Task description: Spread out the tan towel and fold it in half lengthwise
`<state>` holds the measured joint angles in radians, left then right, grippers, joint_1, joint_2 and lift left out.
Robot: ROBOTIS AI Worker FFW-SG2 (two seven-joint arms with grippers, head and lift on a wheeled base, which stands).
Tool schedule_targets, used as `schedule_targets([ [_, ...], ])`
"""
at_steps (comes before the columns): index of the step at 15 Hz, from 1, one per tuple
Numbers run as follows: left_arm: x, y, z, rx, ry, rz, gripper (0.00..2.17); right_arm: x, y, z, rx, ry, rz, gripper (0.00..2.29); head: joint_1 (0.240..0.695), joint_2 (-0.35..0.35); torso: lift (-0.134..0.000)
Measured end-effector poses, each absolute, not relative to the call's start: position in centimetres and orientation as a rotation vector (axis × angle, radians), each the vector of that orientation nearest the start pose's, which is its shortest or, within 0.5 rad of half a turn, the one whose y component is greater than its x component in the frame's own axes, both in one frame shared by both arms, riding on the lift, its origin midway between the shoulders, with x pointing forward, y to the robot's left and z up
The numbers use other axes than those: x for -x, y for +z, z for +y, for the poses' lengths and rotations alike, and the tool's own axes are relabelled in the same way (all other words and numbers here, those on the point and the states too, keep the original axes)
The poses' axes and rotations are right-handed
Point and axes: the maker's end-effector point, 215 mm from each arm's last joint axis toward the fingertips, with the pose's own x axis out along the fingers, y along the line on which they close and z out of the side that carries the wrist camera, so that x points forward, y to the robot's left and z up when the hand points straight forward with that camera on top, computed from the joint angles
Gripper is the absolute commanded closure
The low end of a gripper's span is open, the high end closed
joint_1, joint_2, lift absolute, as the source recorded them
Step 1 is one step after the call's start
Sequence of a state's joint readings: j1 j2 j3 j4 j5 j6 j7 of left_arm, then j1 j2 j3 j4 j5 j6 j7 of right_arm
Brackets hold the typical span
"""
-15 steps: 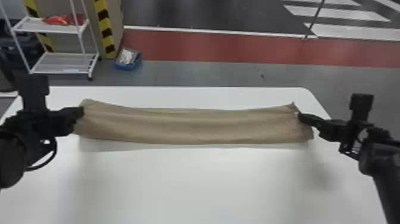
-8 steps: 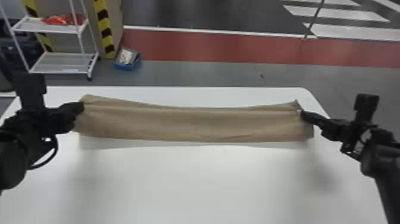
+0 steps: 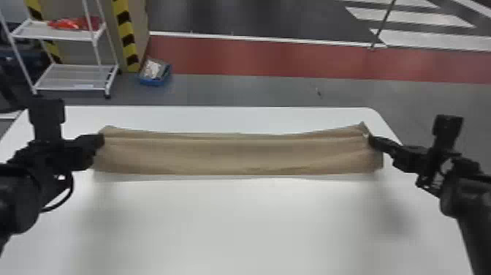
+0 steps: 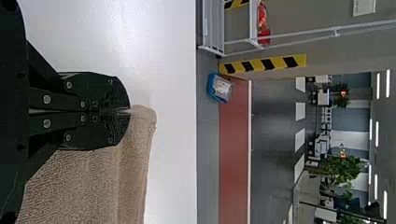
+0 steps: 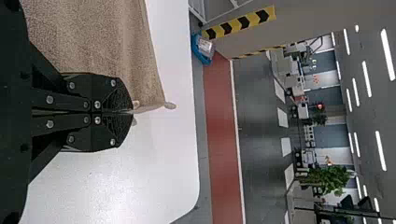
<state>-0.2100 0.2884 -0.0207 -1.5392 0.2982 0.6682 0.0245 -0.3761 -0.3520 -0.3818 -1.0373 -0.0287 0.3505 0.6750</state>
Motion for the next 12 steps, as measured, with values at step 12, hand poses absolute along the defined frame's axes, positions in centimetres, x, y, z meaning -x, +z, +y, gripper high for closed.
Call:
schedule_targets([
  [12,-62.66,-41.5,32.32,0.011,0.007,0.459,1.24,-61.81,-41.29,-48.41,-0.142,0.121,0.38,1.48,0.695,-0.14,-0.128],
])
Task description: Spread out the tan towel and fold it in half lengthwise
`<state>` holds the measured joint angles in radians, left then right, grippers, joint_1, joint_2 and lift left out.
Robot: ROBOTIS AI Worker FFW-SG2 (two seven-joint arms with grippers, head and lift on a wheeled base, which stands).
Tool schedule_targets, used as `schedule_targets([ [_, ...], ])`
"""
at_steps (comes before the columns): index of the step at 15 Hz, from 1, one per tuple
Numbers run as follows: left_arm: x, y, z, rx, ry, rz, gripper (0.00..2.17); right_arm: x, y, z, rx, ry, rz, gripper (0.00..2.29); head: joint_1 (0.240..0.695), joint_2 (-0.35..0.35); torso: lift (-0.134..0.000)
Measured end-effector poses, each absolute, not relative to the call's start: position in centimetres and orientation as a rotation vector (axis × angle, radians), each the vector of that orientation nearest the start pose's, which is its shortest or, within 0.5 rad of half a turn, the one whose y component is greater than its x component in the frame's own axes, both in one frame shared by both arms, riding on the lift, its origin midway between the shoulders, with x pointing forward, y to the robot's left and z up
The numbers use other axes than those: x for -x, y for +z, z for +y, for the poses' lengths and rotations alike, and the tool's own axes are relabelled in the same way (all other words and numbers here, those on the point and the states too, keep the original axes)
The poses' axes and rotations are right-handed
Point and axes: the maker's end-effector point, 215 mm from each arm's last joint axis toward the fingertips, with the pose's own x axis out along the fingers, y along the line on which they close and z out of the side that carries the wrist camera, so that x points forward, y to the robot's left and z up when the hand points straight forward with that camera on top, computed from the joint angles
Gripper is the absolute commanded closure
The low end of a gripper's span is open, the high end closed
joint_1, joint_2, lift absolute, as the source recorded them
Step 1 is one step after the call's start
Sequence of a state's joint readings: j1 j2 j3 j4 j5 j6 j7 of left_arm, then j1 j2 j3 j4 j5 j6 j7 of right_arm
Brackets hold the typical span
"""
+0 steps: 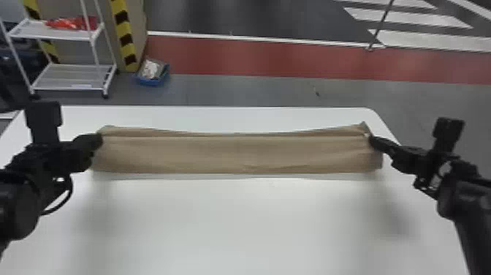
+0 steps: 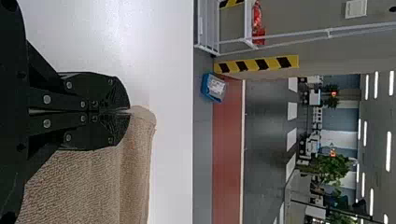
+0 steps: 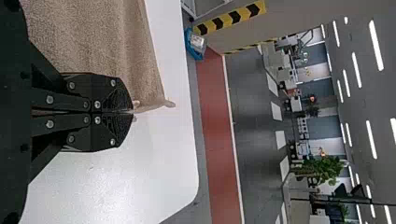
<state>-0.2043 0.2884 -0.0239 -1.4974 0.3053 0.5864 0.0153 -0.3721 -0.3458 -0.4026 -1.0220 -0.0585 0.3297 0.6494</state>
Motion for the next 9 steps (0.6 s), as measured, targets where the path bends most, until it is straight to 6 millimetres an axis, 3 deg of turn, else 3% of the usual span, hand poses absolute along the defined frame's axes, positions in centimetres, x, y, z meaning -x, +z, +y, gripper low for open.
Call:
schedule_targets([
  [9,-63.14,-41.78,31.29,0.0,-0.01,0.457,1.24,-61.99,-41.21,-49.22,-0.137,0.09,0.361,1.48,0.695,-0.153,-0.128],
])
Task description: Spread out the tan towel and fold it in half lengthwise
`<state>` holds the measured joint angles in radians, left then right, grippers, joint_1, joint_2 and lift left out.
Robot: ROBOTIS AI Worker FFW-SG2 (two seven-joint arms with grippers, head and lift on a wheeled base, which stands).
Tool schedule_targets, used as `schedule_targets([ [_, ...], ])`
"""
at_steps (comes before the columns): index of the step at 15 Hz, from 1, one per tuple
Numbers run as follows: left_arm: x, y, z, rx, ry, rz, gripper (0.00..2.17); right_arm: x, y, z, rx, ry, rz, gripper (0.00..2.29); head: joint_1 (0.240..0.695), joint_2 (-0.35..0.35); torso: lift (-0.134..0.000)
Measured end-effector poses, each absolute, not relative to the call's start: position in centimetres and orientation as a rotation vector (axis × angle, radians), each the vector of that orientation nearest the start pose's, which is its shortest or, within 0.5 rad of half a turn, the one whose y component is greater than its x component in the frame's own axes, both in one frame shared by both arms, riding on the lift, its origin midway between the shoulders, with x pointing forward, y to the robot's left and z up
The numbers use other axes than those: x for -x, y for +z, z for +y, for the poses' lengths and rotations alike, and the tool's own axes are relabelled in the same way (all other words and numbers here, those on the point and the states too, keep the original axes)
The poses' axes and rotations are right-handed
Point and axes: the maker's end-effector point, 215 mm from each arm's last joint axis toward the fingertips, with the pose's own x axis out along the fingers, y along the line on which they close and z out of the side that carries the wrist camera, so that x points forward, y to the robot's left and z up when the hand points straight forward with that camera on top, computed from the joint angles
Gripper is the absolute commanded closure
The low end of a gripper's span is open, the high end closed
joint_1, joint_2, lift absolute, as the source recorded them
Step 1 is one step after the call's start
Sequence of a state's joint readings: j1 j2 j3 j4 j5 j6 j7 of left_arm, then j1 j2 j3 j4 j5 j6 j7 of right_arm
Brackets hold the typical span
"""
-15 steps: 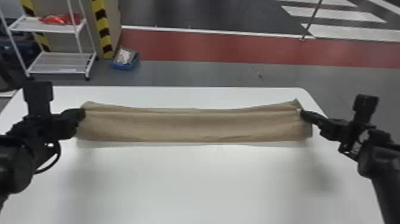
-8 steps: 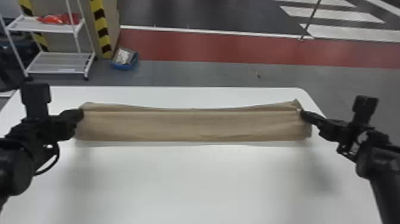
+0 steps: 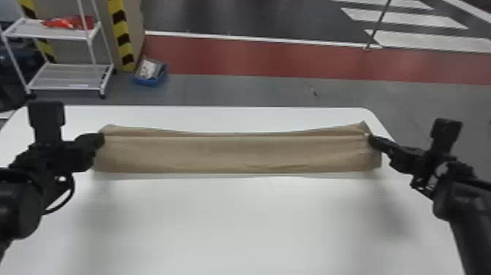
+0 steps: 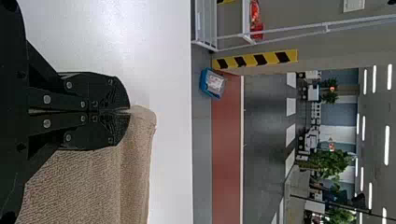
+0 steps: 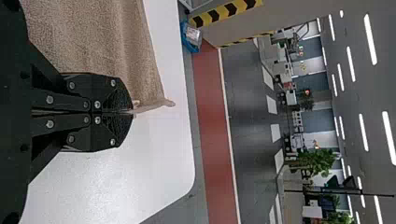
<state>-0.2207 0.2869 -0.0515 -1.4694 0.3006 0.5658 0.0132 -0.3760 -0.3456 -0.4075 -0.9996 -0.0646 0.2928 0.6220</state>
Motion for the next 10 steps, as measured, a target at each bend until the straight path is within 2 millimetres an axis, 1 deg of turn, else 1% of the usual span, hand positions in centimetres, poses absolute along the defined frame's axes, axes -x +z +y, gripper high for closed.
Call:
schedule_targets([
  [1,-63.1,-42.1,31.2,-0.004,-0.012,0.462,1.23,-62.0,-41.4,-49.3,-0.139,0.088,0.362,1.48,0.695,-0.155,-0.128],
  [2,-63.1,-42.3,31.1,-0.01,-0.014,0.467,1.21,-62.0,-41.6,-49.3,-0.14,0.088,0.366,1.42,0.695,-0.156,-0.128],
  [3,-63.0,-42.6,31.0,-0.021,-0.016,0.472,1.05,-62.0,-41.8,-49.2,-0.136,0.087,0.372,1.1,0.695,-0.157,-0.128],
  [4,-63.0,-42.8,30.9,-0.031,-0.019,0.475,0.88,-62.1,-41.9,-49.3,-0.13,0.081,0.377,0.64,0.695,-0.158,-0.128],
  [5,-62.8,-43.0,30.8,-0.037,-0.019,0.477,0.61,-62.1,-42.0,-49.3,-0.126,0.076,0.38,0.16,0.695,-0.159,-0.128],
  [6,-62.6,-43.0,30.8,-0.04,-0.02,0.477,0.46,-62.1,-42.0,-49.3,-0.124,0.076,0.38,0.01,0.695,-0.16,-0.128],
  [7,-62.4,-42.7,30.7,-0.043,-0.022,0.469,0.33,-62.1,-42.0,-49.2,-0.122,0.077,0.378,0.02,0.695,-0.16,-0.128],
  [8,-62.2,-42.0,30.8,-0.047,-0.023,0.458,0.25,-61.9,-41.9,-49.2,-0.121,0.078,0.376,0.02,0.695,-0.16,-0.128],
  [10,-61.8,-40.7,30.9,-0.054,-0.024,0.441,0.25,-61.7,-41.7,-49.3,-0.12,0.078,0.375,0.03,0.695,-0.161,-0.128],
])
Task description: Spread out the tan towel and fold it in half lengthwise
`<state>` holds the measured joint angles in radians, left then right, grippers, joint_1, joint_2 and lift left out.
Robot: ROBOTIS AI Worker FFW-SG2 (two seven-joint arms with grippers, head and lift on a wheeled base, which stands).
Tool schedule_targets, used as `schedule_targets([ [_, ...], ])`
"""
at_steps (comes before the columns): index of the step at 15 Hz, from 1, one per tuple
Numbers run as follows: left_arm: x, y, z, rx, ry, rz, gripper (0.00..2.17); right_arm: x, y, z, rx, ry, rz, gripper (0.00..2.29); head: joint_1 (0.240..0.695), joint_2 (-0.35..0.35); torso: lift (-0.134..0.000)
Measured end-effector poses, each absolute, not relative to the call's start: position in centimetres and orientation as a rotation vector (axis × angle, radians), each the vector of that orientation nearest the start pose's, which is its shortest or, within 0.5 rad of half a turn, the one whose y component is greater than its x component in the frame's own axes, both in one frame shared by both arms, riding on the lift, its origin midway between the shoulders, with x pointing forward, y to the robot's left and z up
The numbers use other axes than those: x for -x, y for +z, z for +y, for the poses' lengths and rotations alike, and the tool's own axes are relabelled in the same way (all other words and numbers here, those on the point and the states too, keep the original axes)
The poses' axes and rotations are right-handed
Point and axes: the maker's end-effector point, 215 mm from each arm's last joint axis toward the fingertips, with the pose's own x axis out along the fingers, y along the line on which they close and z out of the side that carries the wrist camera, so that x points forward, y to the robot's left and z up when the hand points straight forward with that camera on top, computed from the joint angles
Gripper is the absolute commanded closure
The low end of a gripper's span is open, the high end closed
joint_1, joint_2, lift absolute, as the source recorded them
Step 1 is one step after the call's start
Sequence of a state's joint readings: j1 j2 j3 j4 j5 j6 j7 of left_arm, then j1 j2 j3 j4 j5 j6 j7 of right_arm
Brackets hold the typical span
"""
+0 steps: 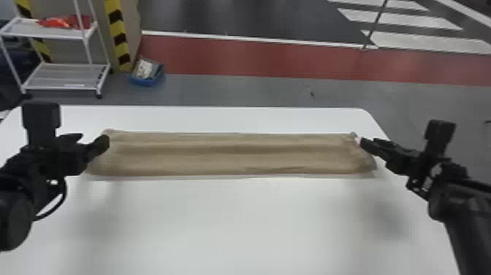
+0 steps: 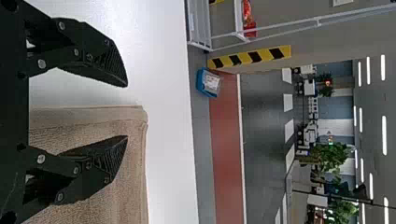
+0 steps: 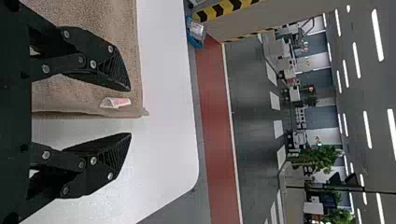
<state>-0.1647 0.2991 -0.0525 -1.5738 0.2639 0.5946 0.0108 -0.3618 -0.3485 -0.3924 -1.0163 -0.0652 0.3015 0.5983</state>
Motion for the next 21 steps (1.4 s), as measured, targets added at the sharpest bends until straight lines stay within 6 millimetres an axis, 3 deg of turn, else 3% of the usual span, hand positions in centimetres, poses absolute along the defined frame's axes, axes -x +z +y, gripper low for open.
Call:
schedule_targets([
  [6,-61.2,-38.1,32.0,-0.084,-0.011,0.422,0.1,-61.0,-39.0,-49.9,-0.069,0.132,0.418,0.05,0.695,-0.16,-0.128],
  [8,-61.2,-37.8,32.1,-0.068,-0.029,0.424,0.1,-61.2,-37.4,-48.8,-0.04,0.226,0.427,0.05,0.695,-0.152,-0.128],
  [13,-60.3,-39.1,30.9,-0.012,-0.083,0.506,0.1,-61.1,-37.2,-47.7,0.018,0.294,0.461,0.34,0.695,-0.148,-0.128],
  [21,-60.0,-38.5,30.0,0.064,-0.114,0.526,0.1,-61.0,-36.6,-48.3,0.024,0.297,0.458,0.35,0.695,-0.164,-0.128],
])
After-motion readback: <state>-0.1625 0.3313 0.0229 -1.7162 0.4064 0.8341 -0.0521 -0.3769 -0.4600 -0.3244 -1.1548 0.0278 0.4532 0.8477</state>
